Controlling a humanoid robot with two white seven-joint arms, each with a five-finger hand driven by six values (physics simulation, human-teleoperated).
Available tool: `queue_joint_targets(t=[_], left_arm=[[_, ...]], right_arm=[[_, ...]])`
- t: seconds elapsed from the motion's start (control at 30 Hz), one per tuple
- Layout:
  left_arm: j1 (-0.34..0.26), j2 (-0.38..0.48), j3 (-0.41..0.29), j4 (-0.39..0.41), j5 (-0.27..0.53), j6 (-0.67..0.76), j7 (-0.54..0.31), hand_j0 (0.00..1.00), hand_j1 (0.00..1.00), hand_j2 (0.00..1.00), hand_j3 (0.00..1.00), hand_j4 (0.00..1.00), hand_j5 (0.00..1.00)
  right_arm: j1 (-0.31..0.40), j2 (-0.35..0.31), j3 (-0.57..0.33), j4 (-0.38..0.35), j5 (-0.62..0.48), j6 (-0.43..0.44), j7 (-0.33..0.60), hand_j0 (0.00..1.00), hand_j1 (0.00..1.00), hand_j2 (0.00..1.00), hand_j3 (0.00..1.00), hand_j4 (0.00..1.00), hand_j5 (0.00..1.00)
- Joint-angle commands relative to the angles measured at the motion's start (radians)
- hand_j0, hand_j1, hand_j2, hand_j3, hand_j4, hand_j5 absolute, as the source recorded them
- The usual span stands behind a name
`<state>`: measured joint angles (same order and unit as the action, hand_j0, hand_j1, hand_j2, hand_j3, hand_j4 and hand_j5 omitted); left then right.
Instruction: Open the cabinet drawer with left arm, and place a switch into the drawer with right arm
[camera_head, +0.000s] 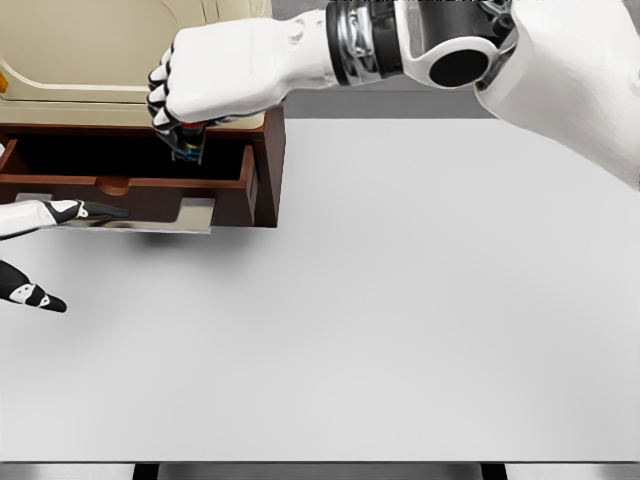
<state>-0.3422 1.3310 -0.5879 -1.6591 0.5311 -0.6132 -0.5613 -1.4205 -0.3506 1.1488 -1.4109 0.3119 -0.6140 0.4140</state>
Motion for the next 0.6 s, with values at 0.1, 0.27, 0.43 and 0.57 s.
queue_joint_targets(t=[0.1,0.27,0.43,0.57], left_arm=[[0.000,-0.003,0.000,-0.001,0.009,0.002,-0.005,1.00,1.00,1.00,1.00,1.00,1.00],[0.000,-0.006,0.002,-0.004,0.007,0.002,-0.005,1.00,1.00,1.00,1.00,1.00,1.00],[0.000,-0.007,0.002,-0.005,0.007,0.002,-0.012,1.00,1.00,1.00,1.00,1.00,1.00],[-0.005,-0.009,0.002,-0.005,0.009,0.002,-0.032,1.00,1.00,1.00,1.00,1.00,1.00]], right_arm=[[0.012,0.022,-0.055,0.026,0.049,0.003,-0.006,0.43,0.43,0.43,0.43,0.43,0.43],[0.043,0.044,-0.093,0.033,0.136,0.003,-0.008,0.43,0.43,0.43,0.43,0.43,0.43],[0.064,0.087,-0.096,0.046,0.179,0.003,-0.008,0.43,0.43,0.43,0.43,0.43,0.43],[0.064,0.090,-0.096,0.047,0.179,0.003,-0.008,0.43,0.43,0.43,0.43,0.43,0.43]])
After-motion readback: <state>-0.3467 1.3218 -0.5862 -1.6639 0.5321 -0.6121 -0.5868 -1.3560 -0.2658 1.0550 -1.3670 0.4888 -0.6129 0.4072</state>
